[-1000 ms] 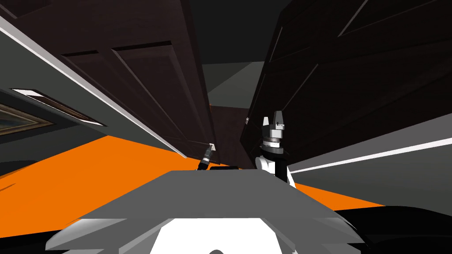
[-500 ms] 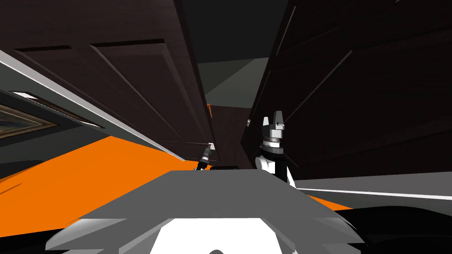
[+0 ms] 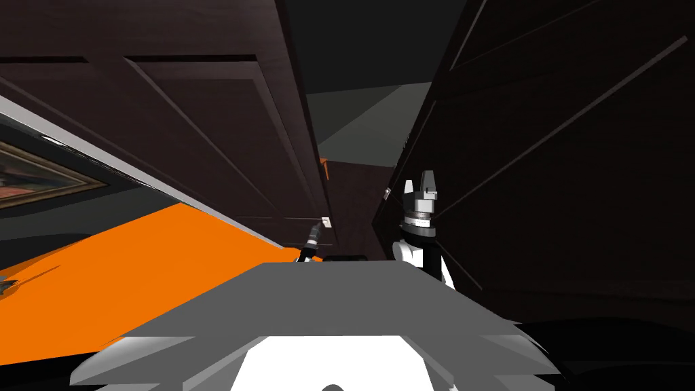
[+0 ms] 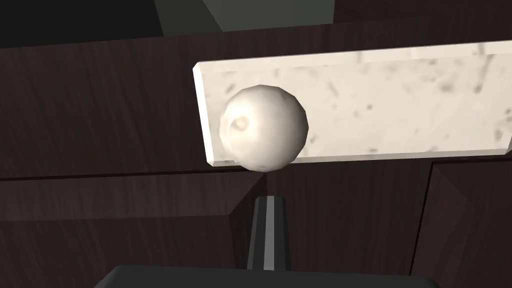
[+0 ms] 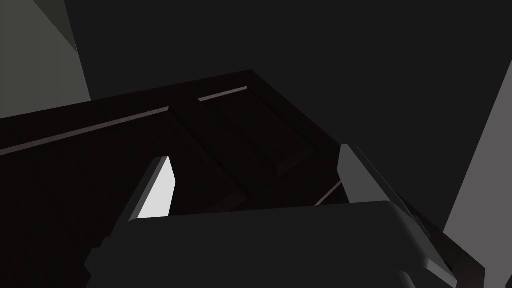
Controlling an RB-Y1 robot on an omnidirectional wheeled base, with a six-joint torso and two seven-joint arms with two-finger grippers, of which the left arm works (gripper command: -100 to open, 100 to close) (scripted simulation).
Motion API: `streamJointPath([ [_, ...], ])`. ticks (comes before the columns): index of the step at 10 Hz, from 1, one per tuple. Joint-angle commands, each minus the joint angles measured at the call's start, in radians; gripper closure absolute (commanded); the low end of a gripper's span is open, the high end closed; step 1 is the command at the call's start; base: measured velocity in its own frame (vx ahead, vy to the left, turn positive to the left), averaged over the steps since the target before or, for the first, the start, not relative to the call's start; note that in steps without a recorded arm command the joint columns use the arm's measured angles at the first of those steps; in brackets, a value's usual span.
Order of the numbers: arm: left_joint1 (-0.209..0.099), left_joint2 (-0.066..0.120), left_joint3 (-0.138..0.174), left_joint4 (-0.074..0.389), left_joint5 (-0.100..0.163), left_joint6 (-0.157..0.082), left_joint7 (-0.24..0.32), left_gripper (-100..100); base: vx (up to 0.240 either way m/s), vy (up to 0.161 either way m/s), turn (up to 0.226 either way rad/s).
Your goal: Push the door open
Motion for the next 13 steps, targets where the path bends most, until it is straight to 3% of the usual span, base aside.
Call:
streamJointPath([
  [1,0.005,-0.001,-0.004,-0.002,0.0,0.0,0.002,-100,-0.188,-0.063,0.017],
  [6,0.033,-0.023,-0.017,-0.029,0.007,0.001,0.01,-100,-0.209,-0.034,0.033],
  [7,0.028,-0.018,-0.015,-0.025,0.006,0.001,0.008,-100,-0.106,-0.039,0.01],
  [13,0.01,-0.018,0.001,0.003,0.01,-0.015,0.003,-100,0.189,-0.013,-0.024],
])
